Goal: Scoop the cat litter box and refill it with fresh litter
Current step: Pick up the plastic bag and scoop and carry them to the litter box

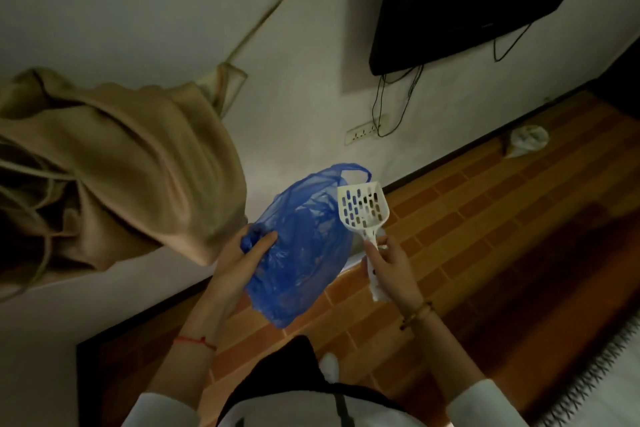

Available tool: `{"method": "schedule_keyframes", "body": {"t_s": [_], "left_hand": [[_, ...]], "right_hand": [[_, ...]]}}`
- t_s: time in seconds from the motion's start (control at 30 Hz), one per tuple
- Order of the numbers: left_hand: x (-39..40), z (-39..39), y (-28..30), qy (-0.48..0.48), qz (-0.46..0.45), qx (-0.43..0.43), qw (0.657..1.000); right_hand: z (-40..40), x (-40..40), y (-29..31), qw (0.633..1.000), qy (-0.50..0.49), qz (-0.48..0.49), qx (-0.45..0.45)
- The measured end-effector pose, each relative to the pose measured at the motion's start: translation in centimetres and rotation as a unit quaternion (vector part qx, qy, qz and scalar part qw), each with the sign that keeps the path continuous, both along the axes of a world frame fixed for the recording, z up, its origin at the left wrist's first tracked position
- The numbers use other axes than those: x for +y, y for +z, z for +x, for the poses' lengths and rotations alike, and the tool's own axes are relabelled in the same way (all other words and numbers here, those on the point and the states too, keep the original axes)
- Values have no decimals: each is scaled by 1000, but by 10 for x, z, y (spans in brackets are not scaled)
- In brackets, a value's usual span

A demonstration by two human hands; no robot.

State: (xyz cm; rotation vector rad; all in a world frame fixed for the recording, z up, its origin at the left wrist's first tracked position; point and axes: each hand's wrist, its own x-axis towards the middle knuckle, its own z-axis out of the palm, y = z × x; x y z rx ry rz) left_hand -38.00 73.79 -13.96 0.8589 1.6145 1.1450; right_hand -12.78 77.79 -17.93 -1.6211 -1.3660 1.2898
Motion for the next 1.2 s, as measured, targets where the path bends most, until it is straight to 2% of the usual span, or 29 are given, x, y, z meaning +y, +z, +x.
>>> {"method": "schedule_keyframes", "body": {"t_s": [0.27, 0.53, 0.73, 0.87, 1.0, 1.2], "left_hand": [[103, 8, -16, -3, -7, 0, 1000], [169, 1, -26, -6, -17, -19, 1000], [199, 3, -36, 33, -24, -5, 999], [215, 22, -48, 91, -18, 1, 996], [226, 59, -55, 175, -16, 11, 984], [228, 119, -66, 353, 4, 15, 936]], "right_hand": [[-11, 108, -13, 1000, 26, -5, 5], [-18, 194, -29, 999, 35, -32, -9], [-15, 255, -39, 992, 117, -46, -14], [-1, 303, -47, 979, 195, -56, -25], [19, 352, -47, 950, 300, -54, -63], [39, 409, -53, 889, 443, -67, -95]]}}
